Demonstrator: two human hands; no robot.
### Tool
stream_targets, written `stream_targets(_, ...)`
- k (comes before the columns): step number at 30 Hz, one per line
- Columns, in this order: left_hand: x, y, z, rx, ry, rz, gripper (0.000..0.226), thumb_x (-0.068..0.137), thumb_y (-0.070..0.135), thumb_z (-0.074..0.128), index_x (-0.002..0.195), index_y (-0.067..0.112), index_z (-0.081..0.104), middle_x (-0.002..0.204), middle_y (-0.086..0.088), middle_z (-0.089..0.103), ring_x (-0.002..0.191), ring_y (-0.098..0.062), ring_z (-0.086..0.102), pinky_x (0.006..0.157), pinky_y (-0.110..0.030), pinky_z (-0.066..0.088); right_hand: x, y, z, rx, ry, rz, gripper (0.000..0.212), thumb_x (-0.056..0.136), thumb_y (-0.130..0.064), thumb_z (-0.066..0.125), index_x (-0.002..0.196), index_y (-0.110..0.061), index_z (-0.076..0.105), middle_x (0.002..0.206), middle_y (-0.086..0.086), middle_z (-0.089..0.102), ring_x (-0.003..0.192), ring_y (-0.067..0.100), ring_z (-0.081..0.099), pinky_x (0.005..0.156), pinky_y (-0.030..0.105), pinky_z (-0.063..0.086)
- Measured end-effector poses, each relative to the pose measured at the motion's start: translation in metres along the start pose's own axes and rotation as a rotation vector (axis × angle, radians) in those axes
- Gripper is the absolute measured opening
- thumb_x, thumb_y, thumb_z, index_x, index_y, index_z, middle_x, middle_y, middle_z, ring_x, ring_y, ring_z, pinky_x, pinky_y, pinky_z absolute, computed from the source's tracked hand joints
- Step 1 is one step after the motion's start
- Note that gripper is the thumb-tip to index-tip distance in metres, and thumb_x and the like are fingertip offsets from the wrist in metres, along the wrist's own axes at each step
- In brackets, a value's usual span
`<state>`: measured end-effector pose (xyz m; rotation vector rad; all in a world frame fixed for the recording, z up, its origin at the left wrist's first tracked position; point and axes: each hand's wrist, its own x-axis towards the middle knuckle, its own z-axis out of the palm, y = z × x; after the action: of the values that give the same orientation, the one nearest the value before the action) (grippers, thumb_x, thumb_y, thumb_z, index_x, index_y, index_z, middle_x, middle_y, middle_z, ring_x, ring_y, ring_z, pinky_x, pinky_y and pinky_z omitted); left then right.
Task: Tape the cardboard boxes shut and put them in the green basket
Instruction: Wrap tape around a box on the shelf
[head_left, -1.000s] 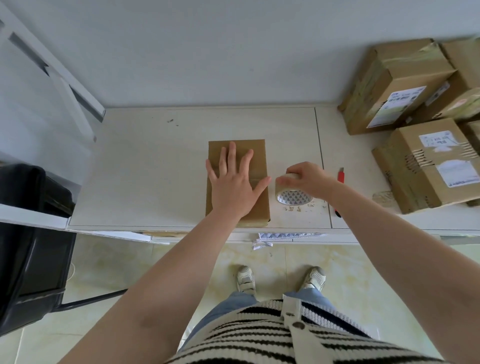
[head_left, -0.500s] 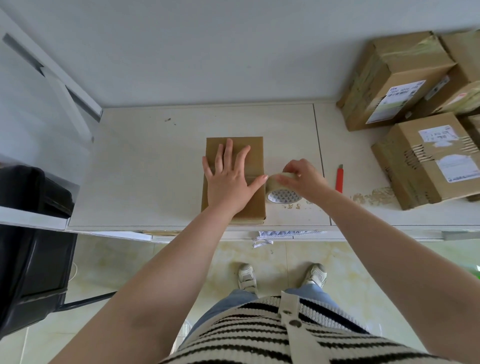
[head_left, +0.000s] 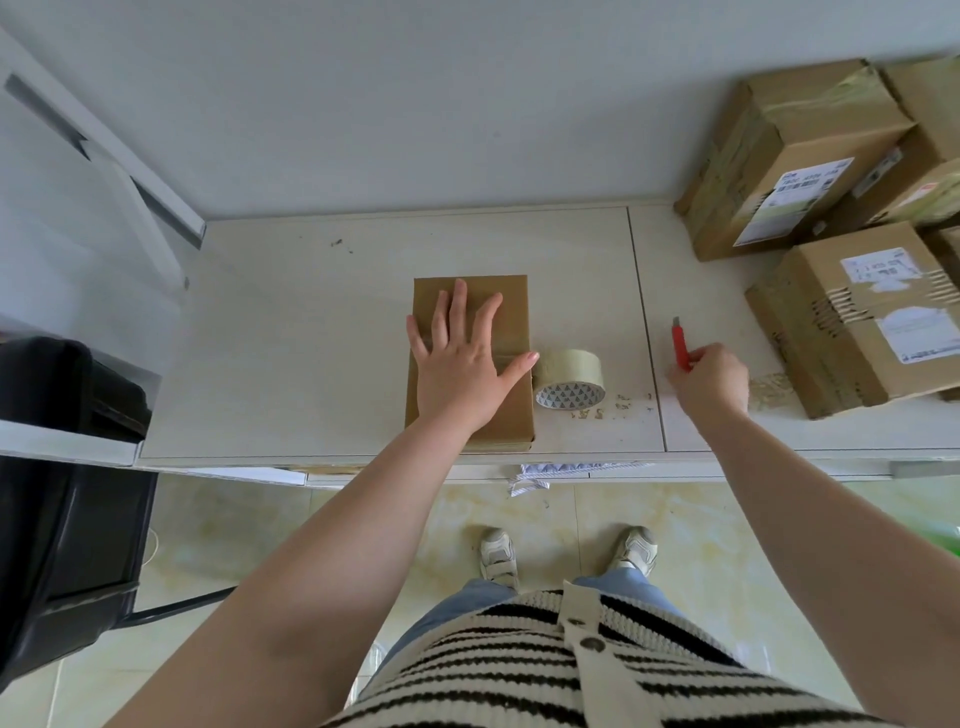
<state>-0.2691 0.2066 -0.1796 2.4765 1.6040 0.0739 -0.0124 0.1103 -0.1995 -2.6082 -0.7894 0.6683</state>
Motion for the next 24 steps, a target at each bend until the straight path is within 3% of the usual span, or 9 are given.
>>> stream_targets(3,0.000,0.000,0.000,0.003,0.018,0.003,0.080,0.085,0.079,0.022,0.152,0.034,0.019,0.165,-0.007,0.003,0.151,-0.026,0.003,0.117,-0.058,0.000,-0.012,-0.037,-0.006,0.298,-0.047,-0.059,0.015,0.096,-0.016,0.052,0.093,-0.007,0.064,0.072,0.004,0.064,0.061,0.019,0.063,0.052,0.033,0.053)
stream_targets(6,0.000,0.000,0.000,0.006,0.014,0.004,0.080,0.086,0.079,0.022,0.152,0.034,0.018,0.165,-0.006,0.001,0.151,-0.025,0.002,0.117,-0.058,-0.001,-0.033,-0.076,-0.003,0.649,-0.282,-0.066,0.014,0.095,-0.012,0.058,0.086,-0.007,0.068,0.067,0.002,0.065,0.053,0.011,0.060,0.054,0.027,0.057)
stream_targets(9,0.000,-0.001,-0.001,-0.015,-0.013,0.001,0.080,0.085,0.080,0.022,0.153,0.036,0.015,0.165,-0.004,-0.003,0.151,-0.024,-0.003,0.117,-0.058,-0.005,-0.049,-0.092,0.005,0.507,-0.472,-0.166,0.018,0.093,-0.021,0.064,0.083,-0.008,0.071,0.066,0.003,0.067,0.055,0.014,0.059,0.057,0.028,0.053)
stream_targets(11,0.001,-0.003,-0.002,-0.043,-0.038,0.008,0.080,0.086,0.079,0.025,0.153,0.037,0.013,0.165,-0.003,-0.005,0.151,-0.023,-0.005,0.117,-0.058,-0.006,-0.053,-0.093,0.006,0.394,-0.496,-0.190,0.024,0.091,-0.027,0.065,0.080,-0.007,0.071,0.067,0.005,0.061,0.058,0.017,0.053,0.058,0.030,0.045)
stream_targets(15,0.003,-0.007,-0.003,-0.087,-0.055,0.021,0.081,0.085,0.078,0.033,0.152,0.037,0.014,0.165,-0.003,-0.006,0.151,-0.024,-0.006,0.116,-0.057,-0.007,-0.053,-0.088,-0.003,0.388,-0.556,-0.199,0.025,0.092,-0.023,0.060,0.071,-0.010,0.067,0.064,0.002,0.058,0.054,0.012,0.047,0.049,0.020,0.037)
stream_targets(18,0.003,-0.007,-0.003,-0.101,-0.039,0.018,0.081,0.084,0.078,0.036,0.151,0.037,0.016,0.165,-0.003,-0.004,0.151,-0.024,-0.004,0.116,-0.056,-0.007,-0.054,-0.079,-0.007,0.353,-0.591,-0.226,0.026,0.093,-0.023,0.056,0.084,-0.002,0.069,0.071,0.006,0.054,0.048,0.006,0.040,0.043,0.016,0.033)
stream_targets(20,0.003,-0.006,-0.003,-0.113,-0.035,0.018,0.081,0.084,0.078,0.038,0.151,0.037,0.017,0.165,-0.003,-0.003,0.151,-0.024,-0.003,0.116,-0.056,-0.007,-0.055,-0.074,-0.008,0.370,-0.612,-0.240,0.021,0.093,-0.021,0.057,0.092,-0.007,0.073,0.080,0.006,0.061,0.054,0.006,0.045,0.048,0.017,0.036)
stream_targets(24,0.004,-0.006,-0.002,-0.128,-0.035,0.015,0.081,0.084,0.078,0.041,0.150,0.037,0.018,0.165,-0.002,-0.003,0.151,-0.024,-0.003,0.116,-0.056,-0.007,-0.059,-0.067,-0.005,0.374,-0.565,-0.310,0.018,0.089,-0.013,0.060,0.082,-0.002,0.072,0.096,-0.014,0.065,0.065,0.010,0.053,0.056,0.021,0.041)
